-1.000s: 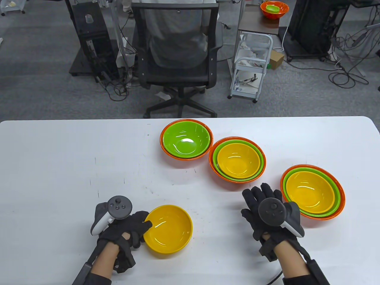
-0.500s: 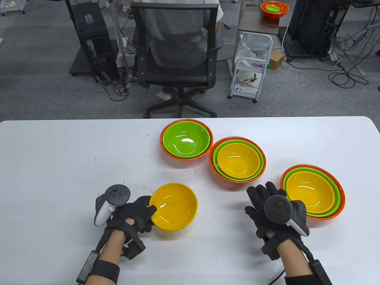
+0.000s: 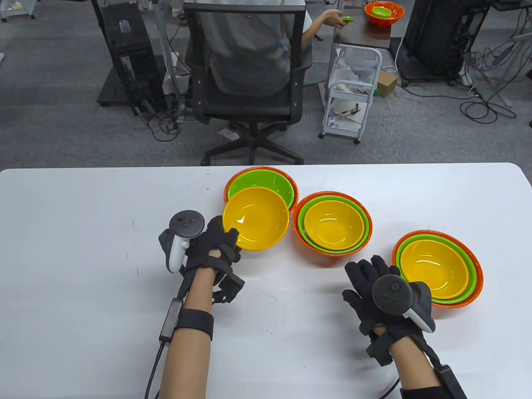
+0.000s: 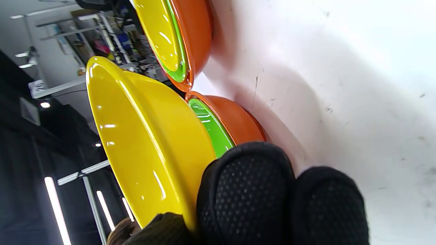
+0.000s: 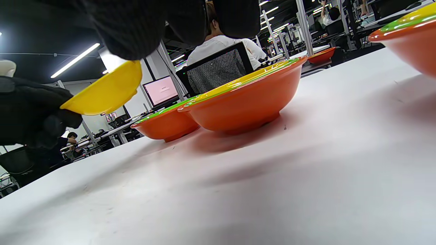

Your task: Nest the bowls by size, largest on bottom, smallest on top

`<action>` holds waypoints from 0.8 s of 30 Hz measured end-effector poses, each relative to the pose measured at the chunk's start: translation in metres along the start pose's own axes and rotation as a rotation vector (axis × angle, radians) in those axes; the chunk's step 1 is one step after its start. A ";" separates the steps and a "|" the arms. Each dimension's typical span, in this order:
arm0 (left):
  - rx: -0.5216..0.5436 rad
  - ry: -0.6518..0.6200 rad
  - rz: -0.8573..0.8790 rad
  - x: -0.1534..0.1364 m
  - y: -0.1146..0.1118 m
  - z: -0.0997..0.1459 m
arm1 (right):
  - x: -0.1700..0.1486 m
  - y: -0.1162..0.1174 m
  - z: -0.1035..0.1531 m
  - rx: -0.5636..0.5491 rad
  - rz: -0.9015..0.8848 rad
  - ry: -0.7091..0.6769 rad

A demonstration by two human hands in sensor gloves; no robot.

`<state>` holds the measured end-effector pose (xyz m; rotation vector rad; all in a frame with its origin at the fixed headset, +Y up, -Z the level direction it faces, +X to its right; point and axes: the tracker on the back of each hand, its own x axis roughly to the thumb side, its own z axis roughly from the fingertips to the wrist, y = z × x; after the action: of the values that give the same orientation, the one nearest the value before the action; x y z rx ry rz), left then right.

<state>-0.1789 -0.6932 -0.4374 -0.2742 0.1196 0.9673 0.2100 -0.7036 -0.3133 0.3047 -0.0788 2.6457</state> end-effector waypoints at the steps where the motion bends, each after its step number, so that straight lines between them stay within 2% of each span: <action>1: 0.014 0.016 -0.020 0.004 0.000 -0.006 | 0.000 0.000 0.000 0.001 -0.005 0.002; 5: 0.045 0.090 -0.049 0.013 -0.001 -0.026 | -0.001 0.002 0.000 0.010 -0.010 0.003; 13: 0.028 0.196 -0.037 0.012 0.002 -0.059 | 0.000 0.003 0.001 0.025 -0.019 0.012; 24: -0.026 0.217 -0.089 0.017 -0.010 -0.084 | 0.001 0.007 -0.001 0.051 -0.022 0.015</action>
<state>-0.1593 -0.7085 -0.5201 -0.4049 0.2912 0.8490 0.2058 -0.7091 -0.3139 0.3009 -0.0037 2.6311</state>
